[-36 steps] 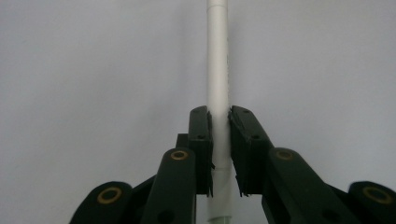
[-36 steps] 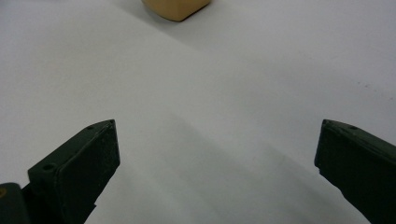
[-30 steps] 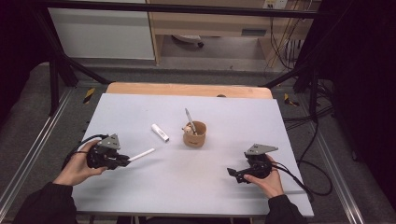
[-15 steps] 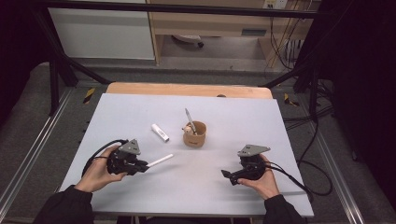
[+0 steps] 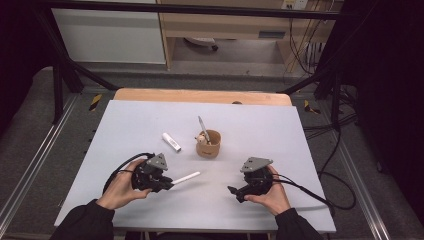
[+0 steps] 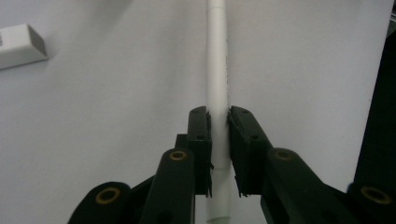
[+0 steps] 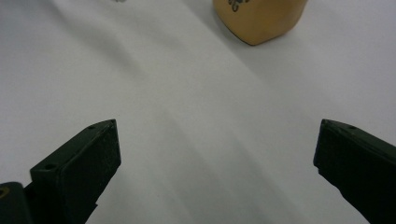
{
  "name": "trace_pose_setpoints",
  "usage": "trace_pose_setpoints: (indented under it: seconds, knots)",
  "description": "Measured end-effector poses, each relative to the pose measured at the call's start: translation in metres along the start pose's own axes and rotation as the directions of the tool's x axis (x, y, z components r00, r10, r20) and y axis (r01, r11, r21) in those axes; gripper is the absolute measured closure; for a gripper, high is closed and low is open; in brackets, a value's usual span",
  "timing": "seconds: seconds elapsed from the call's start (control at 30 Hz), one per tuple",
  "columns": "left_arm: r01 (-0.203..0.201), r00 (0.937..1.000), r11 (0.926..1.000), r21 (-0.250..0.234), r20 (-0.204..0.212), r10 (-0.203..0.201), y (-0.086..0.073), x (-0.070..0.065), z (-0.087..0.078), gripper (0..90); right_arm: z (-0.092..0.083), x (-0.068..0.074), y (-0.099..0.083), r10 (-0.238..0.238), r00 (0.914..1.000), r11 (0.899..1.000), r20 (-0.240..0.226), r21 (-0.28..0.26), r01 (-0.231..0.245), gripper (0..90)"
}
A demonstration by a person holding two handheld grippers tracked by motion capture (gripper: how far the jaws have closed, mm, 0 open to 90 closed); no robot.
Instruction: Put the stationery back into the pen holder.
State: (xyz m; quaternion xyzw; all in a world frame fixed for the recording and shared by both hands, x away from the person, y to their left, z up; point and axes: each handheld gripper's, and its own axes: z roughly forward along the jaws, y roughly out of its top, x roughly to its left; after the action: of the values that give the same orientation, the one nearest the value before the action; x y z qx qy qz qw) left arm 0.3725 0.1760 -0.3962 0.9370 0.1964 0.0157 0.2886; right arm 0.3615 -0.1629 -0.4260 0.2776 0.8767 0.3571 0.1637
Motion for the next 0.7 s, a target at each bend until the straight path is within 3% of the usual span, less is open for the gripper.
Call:
trace_pose_setpoints:
  seconds: [0.3,0.43,0.6,0.7]
  knots:
    - [-0.011,0.9996,0.9999,0.007,0.028,0.01,0.023,-0.013,0.012,78.1,0.007,0.015,0.017,-0.134,0.9909,0.99,0.008,0.036,0.134,2.6]
    - [-0.014,0.9994,0.9993,0.033,0.032,0.013,0.032,-0.016,0.018,78.1,0.008,0.019,0.024,-0.173,0.9848,0.984,0.013,0.045,0.173,2.8]
    - [-0.021,0.9991,0.9983,0.054,0.037,0.019,0.042,-0.02,0.024,78.1,0.009,0.025,0.029,-0.23,0.9731,0.972,0.017,0.052,0.229,4.7]
    - [-0.021,0.9992,0.9977,0.064,0.037,0.018,0.048,-0.022,0.027,78.1,0.009,0.029,0.032,-0.277,0.9606,0.959,0.013,0.06,0.276,6.1]
